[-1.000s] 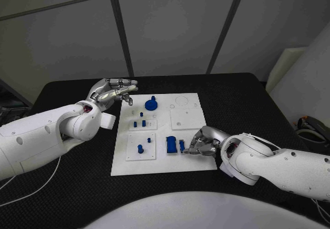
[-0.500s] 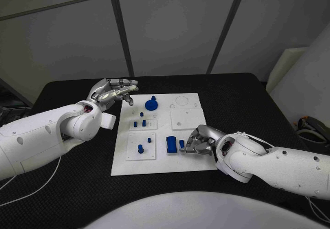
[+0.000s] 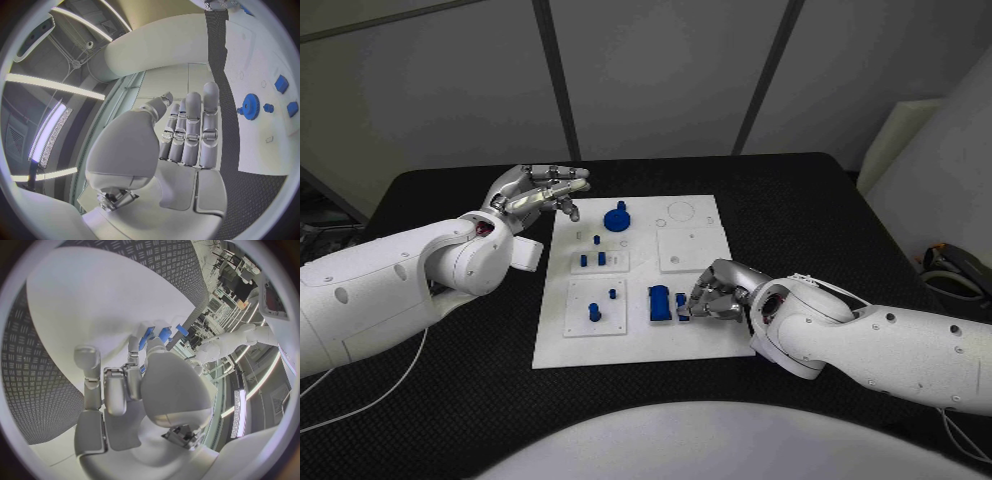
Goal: Assemble the parts on the task board
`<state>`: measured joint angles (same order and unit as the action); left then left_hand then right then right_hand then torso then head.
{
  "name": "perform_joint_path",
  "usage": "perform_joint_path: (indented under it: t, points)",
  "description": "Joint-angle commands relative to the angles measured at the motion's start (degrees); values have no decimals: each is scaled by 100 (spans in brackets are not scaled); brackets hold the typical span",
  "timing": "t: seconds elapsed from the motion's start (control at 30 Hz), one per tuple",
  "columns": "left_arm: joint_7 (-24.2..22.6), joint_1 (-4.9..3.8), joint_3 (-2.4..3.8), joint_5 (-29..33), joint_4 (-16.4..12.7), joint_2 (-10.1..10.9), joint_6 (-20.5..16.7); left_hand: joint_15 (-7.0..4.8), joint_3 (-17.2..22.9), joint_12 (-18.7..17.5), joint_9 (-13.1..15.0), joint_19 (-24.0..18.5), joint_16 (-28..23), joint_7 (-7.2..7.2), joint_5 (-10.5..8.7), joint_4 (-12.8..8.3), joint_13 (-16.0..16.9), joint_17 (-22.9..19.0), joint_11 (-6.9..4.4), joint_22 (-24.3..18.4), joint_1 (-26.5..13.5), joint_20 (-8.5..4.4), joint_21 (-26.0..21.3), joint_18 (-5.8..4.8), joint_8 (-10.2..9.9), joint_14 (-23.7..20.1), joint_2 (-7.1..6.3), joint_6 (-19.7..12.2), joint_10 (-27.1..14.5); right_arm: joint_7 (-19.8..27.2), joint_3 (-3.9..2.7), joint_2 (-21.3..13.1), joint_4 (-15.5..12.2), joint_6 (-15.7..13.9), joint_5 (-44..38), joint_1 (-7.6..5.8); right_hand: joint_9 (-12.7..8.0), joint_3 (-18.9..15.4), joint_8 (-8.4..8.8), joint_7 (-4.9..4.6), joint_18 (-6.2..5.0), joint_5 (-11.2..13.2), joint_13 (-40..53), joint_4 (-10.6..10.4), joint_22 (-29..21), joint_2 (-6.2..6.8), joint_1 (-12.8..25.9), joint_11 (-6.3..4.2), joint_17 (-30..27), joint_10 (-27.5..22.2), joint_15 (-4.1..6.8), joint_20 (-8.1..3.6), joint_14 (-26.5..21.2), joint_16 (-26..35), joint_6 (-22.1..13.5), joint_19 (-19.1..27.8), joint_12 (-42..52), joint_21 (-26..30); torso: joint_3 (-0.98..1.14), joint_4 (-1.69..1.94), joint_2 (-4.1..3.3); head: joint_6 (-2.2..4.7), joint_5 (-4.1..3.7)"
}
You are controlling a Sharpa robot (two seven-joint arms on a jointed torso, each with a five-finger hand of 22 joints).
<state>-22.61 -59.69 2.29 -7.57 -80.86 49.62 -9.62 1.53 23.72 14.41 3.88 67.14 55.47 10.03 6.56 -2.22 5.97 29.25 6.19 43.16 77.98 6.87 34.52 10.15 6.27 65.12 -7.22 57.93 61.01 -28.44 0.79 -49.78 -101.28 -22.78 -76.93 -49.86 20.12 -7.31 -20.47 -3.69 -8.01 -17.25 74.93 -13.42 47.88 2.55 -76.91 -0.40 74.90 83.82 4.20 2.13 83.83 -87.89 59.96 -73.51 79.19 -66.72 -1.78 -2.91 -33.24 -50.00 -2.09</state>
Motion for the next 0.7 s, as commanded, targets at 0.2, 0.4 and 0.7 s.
perform_joint_path:
  t: [0.2, 0.4, 0.7]
  points:
    - [-16, -7, 4, 15, -14, 4, 49, -1, -23, 30, 3, -15, 34, 5, -21, -3, 1, -5, 6, -5, 5, 2, -24, 33, 36, -20, 57, -49, -30, 134, 10, -35, -34, 0, -36, 5, 11, -115, 5, -9, 58, 312, 647, 2, -7, -10, 24, -11, 1173, 48, -2, -2, 540, -2, 34, 1, 26, 22, 1, -6, 4, 0, 0]
    - [-26, -7, 4, 15, -20, 17, 47, -1, -23, 30, 3, -15, 34, 5, -21, -3, 1, -5, 6, -5, 5, 2, -24, 33, 36, -20, 57, -49, -30, 654, 10, -189, -145, -368, 260, 4, -11, -236, 72, -62, 24, 375, 533, -27, -230, 34, 93, 30, 1026, -39, -30, 15, 505, 92, -116, 104, -117, 159, 2, -8, 8, 0, 1]
    - [-4, 11, 4, 314, 9, -5, -35, 20, -102, 49, 3, -92, 14, 6, -24, 32, 1, -46, 16, -33, -51, 24, -85, 24, 54, -115, 18, -67, -62, 2408, -172, -275, 351, -480, 2603, -189, -106, -385, 326, -266, -245, 293, -646, 29, -1959, -87, -89, 215, -221, -982, -187, 164, 142, 1052, -625, 940, -1578, 1402, -26, 2, 92, 112, -72]
